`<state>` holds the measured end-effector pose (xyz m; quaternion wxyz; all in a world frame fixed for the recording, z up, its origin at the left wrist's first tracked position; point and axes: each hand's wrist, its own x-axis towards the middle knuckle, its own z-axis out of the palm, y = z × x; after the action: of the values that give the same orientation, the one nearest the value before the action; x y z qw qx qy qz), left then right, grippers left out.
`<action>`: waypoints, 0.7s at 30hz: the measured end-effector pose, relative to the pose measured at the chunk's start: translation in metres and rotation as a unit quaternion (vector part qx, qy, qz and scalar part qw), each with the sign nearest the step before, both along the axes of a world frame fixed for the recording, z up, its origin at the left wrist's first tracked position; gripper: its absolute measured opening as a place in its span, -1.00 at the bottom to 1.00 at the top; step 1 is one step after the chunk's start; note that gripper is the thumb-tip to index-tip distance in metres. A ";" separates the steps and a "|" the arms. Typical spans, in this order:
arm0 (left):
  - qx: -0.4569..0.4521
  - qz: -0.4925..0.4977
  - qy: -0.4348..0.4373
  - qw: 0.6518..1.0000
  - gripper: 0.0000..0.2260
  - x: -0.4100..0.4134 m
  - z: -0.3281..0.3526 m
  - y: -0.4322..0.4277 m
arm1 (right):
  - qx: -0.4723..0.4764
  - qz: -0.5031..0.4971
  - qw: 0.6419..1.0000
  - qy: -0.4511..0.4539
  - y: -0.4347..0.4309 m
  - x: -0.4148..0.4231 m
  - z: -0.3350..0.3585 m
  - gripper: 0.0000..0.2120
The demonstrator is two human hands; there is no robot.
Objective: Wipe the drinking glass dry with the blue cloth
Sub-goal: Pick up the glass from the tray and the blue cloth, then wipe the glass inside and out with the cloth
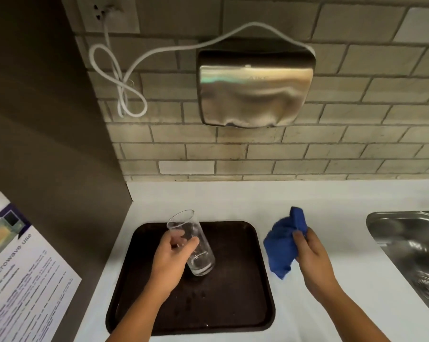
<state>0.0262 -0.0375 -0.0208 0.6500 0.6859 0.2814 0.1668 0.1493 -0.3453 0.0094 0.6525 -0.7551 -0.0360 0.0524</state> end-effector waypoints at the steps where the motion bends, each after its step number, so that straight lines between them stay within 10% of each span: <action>1: -0.021 0.001 -0.017 1.000 -0.81 0.001 0.010 -0.003 | 0.029 0.021 0.999 -0.005 0.011 -0.004 0.011 -0.75; 13: -0.117 -0.005 -0.122 0.986 -0.45 0.008 0.076 -0.040 | -0.024 0.231 0.958 -0.166 0.116 -0.050 0.040 -0.56; 21: -0.063 0.017 -0.066 0.996 -0.80 0.001 0.070 -0.037 | -0.052 0.257 0.945 -0.194 0.125 -0.066 0.029 -0.48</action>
<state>0.0272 -0.0749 0.0492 0.7059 0.6263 0.2598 0.2051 0.0829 -0.2202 0.0386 0.5571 -0.7484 -0.3524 0.0727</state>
